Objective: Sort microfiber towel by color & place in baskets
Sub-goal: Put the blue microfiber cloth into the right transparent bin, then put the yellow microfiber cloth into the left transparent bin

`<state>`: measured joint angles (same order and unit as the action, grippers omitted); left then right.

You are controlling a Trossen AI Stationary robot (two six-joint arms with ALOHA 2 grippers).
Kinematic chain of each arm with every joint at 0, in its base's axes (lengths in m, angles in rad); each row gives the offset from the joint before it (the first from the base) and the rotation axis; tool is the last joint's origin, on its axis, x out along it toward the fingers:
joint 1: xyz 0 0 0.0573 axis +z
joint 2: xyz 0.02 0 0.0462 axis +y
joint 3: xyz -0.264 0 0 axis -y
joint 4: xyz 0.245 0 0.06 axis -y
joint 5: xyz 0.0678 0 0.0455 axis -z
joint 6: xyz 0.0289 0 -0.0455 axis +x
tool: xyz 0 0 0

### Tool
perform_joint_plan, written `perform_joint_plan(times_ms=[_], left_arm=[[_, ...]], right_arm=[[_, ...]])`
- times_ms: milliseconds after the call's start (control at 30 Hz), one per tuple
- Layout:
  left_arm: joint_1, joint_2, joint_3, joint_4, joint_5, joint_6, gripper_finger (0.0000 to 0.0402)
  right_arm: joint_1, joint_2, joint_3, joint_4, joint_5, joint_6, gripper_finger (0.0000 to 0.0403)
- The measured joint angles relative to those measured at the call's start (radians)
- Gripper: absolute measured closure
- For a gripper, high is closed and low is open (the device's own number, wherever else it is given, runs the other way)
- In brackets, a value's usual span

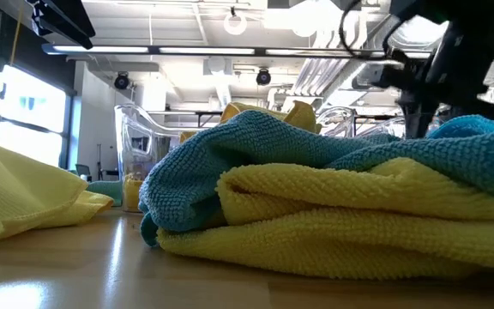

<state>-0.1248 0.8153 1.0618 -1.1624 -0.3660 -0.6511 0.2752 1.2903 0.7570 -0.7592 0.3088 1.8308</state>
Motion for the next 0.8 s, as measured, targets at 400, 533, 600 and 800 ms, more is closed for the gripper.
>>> perform_joint_plan(times_ms=[400, 533, 600, 800], left_arm=[[0.0, 0.0, 0.0, 0.0, 0.0, 0.0, 0.0257], [0.0, 0.0, 0.0, 0.0, 0.0, 0.0, 0.0257], [0.0, 0.0, 0.0, 0.0, 0.0, 0.0, 0.0257], [0.0, 0.0, 0.0, 0.0, 0.0, 0.01, 0.0257]], right_arm=[[0.0, -0.25, 0.0, -0.065, 0.024, -0.008, 0.0247], [0.0, -0.293, 0.0, -0.1, 0.03, -0.012, 0.0257], [0.0, -0.303, 0.001, -0.11, 0.034, -0.017, 0.0264], [0.0, -0.304, 0.001, -0.09, 0.07, -0.077, 0.03]])
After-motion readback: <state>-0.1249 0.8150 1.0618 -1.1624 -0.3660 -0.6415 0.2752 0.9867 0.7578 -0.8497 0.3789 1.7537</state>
